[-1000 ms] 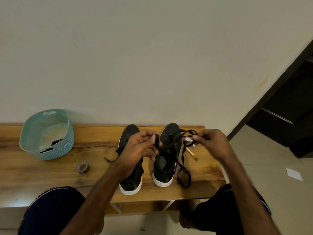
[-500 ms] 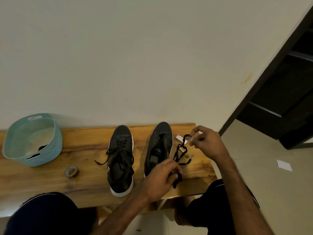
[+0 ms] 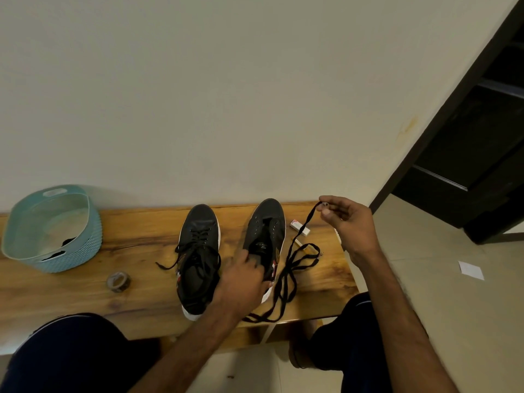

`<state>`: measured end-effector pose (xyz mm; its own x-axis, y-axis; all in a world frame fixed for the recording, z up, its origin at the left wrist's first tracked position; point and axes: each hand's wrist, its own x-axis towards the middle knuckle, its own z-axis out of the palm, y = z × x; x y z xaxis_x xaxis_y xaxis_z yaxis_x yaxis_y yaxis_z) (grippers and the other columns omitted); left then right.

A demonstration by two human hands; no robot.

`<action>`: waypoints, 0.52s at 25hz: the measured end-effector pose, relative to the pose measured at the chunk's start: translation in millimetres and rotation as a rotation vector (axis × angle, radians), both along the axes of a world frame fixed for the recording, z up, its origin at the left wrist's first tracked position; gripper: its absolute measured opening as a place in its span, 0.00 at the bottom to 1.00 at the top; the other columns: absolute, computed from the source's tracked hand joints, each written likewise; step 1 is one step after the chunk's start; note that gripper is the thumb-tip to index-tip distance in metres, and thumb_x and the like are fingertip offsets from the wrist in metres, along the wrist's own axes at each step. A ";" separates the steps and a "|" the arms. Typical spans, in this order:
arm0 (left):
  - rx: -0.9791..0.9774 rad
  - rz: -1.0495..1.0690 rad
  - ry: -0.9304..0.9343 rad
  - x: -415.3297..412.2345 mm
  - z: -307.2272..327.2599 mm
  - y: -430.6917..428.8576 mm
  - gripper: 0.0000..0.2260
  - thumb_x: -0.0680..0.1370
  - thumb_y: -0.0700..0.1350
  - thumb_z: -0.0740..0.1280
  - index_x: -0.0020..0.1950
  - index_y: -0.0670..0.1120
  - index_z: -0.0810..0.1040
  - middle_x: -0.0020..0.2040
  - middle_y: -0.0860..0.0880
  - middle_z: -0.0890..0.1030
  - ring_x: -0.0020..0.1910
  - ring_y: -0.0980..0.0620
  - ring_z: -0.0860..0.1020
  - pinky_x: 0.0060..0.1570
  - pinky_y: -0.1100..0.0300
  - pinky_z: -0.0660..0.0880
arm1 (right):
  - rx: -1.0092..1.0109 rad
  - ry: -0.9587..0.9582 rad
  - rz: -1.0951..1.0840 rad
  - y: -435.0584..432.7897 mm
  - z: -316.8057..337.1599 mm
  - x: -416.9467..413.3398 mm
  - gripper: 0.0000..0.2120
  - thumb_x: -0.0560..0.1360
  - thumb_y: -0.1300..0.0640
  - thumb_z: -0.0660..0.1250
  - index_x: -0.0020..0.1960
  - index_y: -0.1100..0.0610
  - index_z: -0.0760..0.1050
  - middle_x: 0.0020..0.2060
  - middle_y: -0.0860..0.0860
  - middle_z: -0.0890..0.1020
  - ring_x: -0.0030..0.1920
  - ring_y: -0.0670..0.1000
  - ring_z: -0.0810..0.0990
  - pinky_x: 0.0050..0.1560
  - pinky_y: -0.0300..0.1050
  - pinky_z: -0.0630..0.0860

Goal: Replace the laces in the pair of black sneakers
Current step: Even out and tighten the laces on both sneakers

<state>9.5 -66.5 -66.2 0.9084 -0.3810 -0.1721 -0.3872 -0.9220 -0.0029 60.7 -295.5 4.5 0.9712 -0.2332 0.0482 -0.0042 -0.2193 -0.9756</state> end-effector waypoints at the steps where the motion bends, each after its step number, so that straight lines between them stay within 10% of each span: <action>1: 0.048 -0.048 0.009 -3.4 1.7 -1.8 0.18 0.82 0.56 0.58 0.64 0.47 0.74 0.64 0.47 0.75 0.67 0.47 0.66 0.67 0.46 0.64 | -0.047 -0.039 -0.021 2.7 -1.4 0.0 0.10 0.77 0.65 0.69 0.55 0.55 0.83 0.46 0.51 0.86 0.51 0.50 0.84 0.56 0.48 0.81; 8: -0.344 0.055 -0.003 -24.8 24.9 -6.7 0.16 0.83 0.59 0.53 0.60 0.52 0.74 0.56 0.53 0.75 0.55 0.55 0.73 0.55 0.58 0.73 | 0.038 0.036 0.092 16.3 -5.0 17.7 0.08 0.81 0.63 0.64 0.51 0.57 0.81 0.43 0.54 0.86 0.45 0.52 0.85 0.50 0.50 0.82; 13: -0.669 0.200 -0.051 54.7 13.3 14.6 0.08 0.82 0.50 0.61 0.55 0.51 0.78 0.49 0.56 0.75 0.50 0.56 0.75 0.48 0.59 0.74 | -0.367 0.146 0.324 18.8 -19.6 52.6 0.08 0.80 0.62 0.66 0.51 0.57 0.84 0.38 0.46 0.84 0.38 0.41 0.81 0.42 0.38 0.77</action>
<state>64.2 -51.9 -52.9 0.9729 -0.2148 0.0862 -0.2245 -0.7857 0.5764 113.3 -276.7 -15.1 0.9935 0.0882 -0.0717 -0.0101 -0.5599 -0.8285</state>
